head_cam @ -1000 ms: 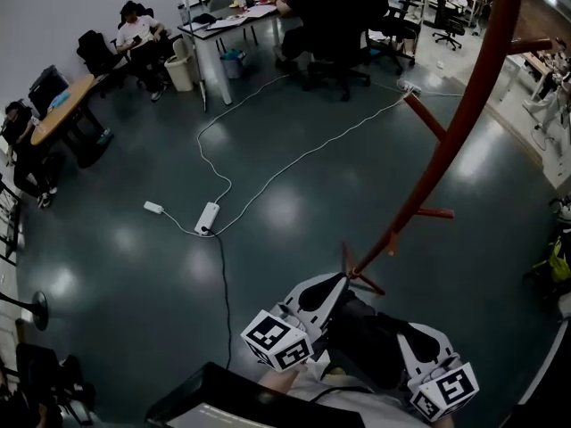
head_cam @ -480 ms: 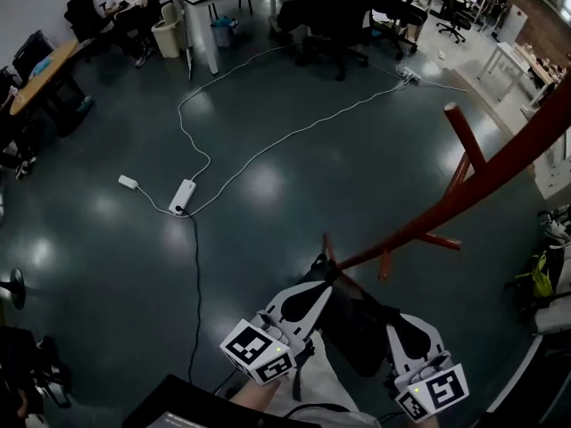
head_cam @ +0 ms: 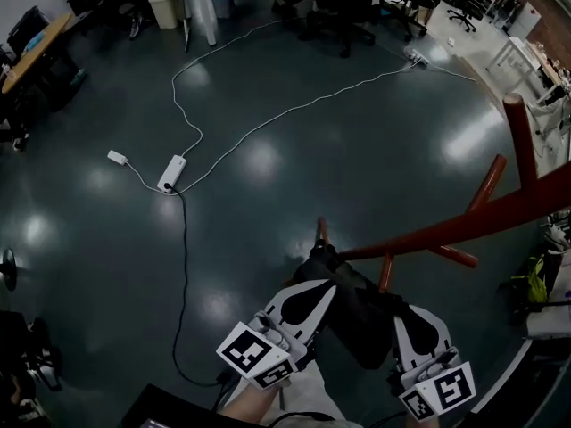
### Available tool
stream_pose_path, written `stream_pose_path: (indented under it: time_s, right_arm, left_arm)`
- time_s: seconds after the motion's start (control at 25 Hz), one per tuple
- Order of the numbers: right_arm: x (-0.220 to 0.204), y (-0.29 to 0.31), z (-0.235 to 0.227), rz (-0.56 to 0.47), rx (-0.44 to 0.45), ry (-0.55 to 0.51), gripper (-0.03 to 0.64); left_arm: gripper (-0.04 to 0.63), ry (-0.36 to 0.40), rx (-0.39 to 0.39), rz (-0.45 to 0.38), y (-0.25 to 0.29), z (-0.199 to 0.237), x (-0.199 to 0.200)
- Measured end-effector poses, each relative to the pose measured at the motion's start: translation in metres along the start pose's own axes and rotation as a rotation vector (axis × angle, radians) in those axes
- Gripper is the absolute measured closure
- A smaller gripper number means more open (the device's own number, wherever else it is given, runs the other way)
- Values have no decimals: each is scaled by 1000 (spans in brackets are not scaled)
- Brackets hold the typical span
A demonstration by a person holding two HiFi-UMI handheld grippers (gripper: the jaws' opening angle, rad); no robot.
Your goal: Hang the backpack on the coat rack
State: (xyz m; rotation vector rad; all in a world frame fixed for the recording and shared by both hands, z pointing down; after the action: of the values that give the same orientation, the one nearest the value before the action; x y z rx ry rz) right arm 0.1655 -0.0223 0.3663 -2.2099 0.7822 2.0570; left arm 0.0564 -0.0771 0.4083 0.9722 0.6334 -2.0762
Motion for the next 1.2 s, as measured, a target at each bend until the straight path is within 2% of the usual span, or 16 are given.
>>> stream_pose_path:
  time_s: [0.68,1.2]
  right_arm:
    - [-44,38,-29,64,18,29,574]
    - [-62,49,-38,98,-24,-47,574]
  left_arm:
    - [586,-49,94,22,-6,38,-38]
    - [586,-62,143,13,-20,49,-43]
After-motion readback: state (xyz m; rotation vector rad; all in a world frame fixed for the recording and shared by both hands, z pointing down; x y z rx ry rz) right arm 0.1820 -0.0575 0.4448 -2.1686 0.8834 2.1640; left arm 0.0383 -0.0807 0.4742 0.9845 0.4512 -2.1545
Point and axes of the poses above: the fingertips, and each gripper's own axes: y forward along the fingers, z to its left, x out of its top, the point moved 1 cm from there along -y, backward along the fingers, and after that the axes turned 3 degrees about -z, right-handed, at the moved point
